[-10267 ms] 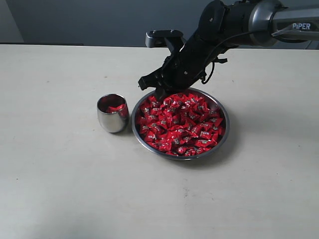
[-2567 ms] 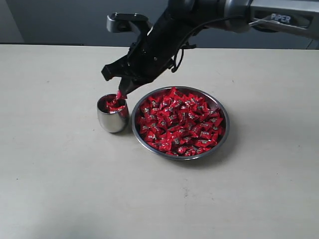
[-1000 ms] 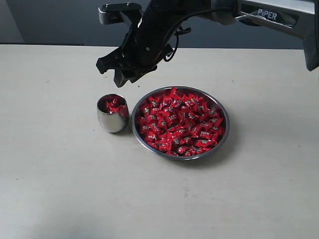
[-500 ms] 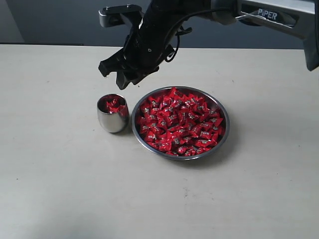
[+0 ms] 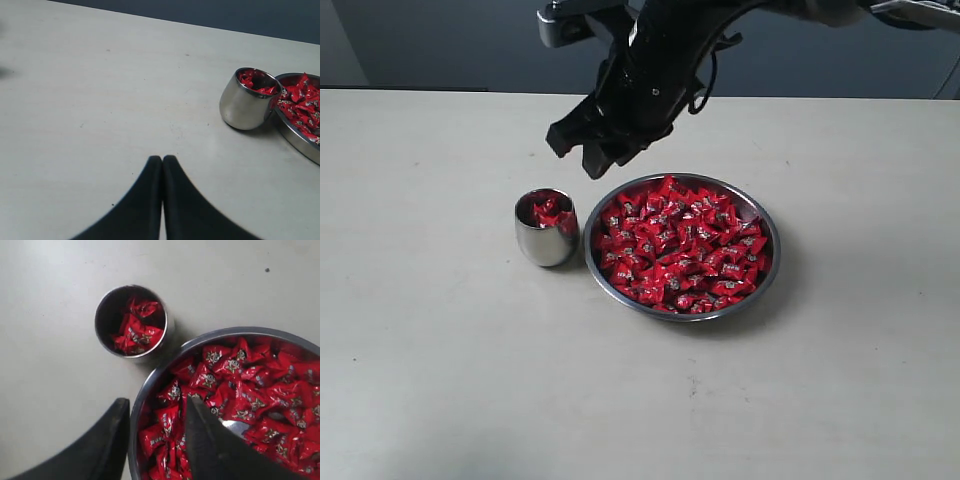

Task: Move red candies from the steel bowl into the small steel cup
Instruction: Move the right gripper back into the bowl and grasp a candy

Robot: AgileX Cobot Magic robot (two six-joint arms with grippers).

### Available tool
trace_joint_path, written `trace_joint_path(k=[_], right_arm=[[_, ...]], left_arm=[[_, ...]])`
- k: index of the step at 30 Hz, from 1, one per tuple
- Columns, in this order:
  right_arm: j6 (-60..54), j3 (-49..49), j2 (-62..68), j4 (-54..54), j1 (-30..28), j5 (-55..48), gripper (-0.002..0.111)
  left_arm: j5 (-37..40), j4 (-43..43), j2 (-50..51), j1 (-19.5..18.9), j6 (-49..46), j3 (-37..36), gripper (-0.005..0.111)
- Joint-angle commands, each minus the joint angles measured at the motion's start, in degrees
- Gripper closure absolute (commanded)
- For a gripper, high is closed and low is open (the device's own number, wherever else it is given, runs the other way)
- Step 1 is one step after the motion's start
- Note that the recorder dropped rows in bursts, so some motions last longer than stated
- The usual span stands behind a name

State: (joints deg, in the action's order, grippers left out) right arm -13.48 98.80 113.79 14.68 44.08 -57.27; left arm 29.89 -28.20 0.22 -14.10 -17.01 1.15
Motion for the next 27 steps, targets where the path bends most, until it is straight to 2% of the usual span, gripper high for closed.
trace_joint_path(k=[1, 9, 12, 16, 20, 27], right_arm=[[-0.43, -5.95, -2.00, -1.11, -0.04, 3.58, 0.071], [0.58, -14.68, -1.20, -4.42, -0.04, 13.66, 0.071], [1.65, -14.55, 1.44, -3.50, -1.37, 13.66, 0.071], [1.65, -14.45, 4.80, 2.57, -6.03, 14.38, 0.071], [1.54, -14.42, 6.58, 2.57, -6.78, 14.16, 0.071], [0.50, -6.53, 13.52, 6.99, -6.78, 8.45, 0.071]], left_arm=[[-0.36, -0.06, -0.22, -0.09, 0.09, -0.10, 0.106], [-0.36, -0.06, -0.22, -0.09, 0.09, -0.10, 0.106], [-0.36, -0.06, -0.22, -0.09, 0.09, -0.10, 0.106], [-0.36, -0.06, -0.22, -0.09, 0.09, -0.10, 0.106], [-0.10, -0.06, -0.22, -0.09, 0.09, -0.10, 0.106], [-0.10, -0.06, -0.22, -0.09, 0.09, -0.10, 0.106]])
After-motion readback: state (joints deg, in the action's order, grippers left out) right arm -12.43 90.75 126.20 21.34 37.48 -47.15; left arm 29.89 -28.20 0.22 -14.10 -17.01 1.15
